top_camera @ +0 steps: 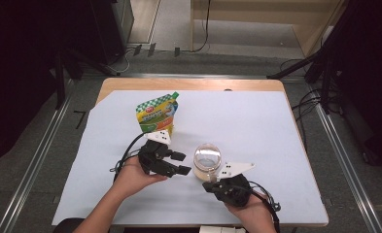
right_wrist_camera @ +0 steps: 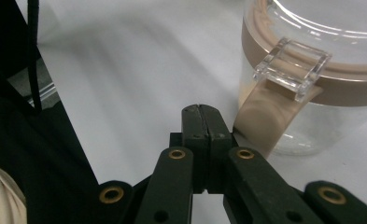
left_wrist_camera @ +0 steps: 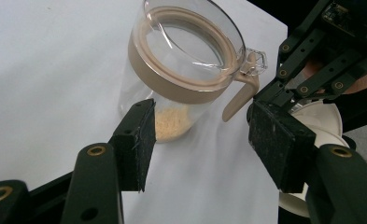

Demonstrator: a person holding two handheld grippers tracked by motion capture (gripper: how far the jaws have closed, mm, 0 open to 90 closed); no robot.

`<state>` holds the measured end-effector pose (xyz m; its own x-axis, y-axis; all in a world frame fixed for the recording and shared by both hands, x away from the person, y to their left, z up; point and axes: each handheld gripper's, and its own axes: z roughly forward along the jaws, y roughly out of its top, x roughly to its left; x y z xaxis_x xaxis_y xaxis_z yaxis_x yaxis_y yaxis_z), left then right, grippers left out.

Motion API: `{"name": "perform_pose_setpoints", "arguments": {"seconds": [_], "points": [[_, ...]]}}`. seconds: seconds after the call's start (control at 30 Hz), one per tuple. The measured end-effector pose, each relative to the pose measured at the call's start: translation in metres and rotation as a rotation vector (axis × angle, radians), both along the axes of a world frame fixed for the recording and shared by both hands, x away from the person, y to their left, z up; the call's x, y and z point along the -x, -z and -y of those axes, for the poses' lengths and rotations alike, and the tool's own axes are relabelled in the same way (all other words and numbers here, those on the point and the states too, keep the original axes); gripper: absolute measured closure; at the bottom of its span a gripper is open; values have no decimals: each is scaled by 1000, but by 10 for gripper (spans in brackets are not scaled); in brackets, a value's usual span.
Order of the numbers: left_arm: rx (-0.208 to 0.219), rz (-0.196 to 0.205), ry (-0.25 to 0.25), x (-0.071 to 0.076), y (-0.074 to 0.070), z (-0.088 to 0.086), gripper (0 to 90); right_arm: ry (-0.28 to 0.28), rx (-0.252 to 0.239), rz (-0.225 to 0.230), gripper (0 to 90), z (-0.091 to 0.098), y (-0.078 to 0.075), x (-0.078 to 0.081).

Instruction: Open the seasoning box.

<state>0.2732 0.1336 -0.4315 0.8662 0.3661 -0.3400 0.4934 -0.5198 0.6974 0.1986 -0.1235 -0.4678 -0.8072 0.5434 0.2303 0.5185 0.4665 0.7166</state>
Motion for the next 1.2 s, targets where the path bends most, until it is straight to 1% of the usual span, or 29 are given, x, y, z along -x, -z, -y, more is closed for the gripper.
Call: {"name": "perform_pose_setpoints", "arguments": {"seconds": [0.13, 0.2, 0.27, 0.33, 0.6, 0.73, 0.83, 0.9, 0.93, 0.97, 1.0, 1.03, 1.07, 1.1, 1.2], "points": [[-1, -3, -4, 0, 0, 1, 399, 7, 15, 2, 900, 2, 1, -1], [-4, 0, -6, 0, 1, 1, 396, 14, 11, -10, 900, 5, 2, -2], [-11, 5, 2, 0, 1, 2, 391, 22, 19, -9, 900, 6, 1, -2], [-14, 2, 0, 1, 1, 3, 389, 25, 21, -9, 900, 6, 1, -2], [-18, 16, -2, 1, 1, 2, 391, 28, 25, -6, 900, 8, 1, -2], [-20, 24, -1, 1, 1, 2, 391, 39, 27, -12, 900, 12, 1, -4], [-28, 31, 2, 2, 1, 2, 392, 62, 38, -19, 900, 16, 1, -6], [-28, 38, 0, 2, 1, 2, 393, 90, 45, -24, 900, 23, 1, -8], [-28, 38, 0, 2, 1, 2, 396, 90, 45, -24, 900, 23, 1, -8], [-28, 39, 0, 3, 1, 2, 402, 115, 53, -27, 900, 28, 1, -11], [-26, 41, -1, 3, 1, 3, 402, 115, 53, -27, 900, 28, 1, -11], [-31, 44, 3, 3, 1, 3, 405, 141, 56, -30, 900, 34, 0, -14], [-31, 44, 3, 3, 1, 3, 406, 152, 59, -29, 900, 36, 0, -15], [-33, 45, 5, 3, 1, 3, 406, 152, 59, -29, 900, 36, 0, -15], [-37, 50, 9, 4, 2, 4, 406, 179, 60, -35, 900, 42, 0, -19]]}}
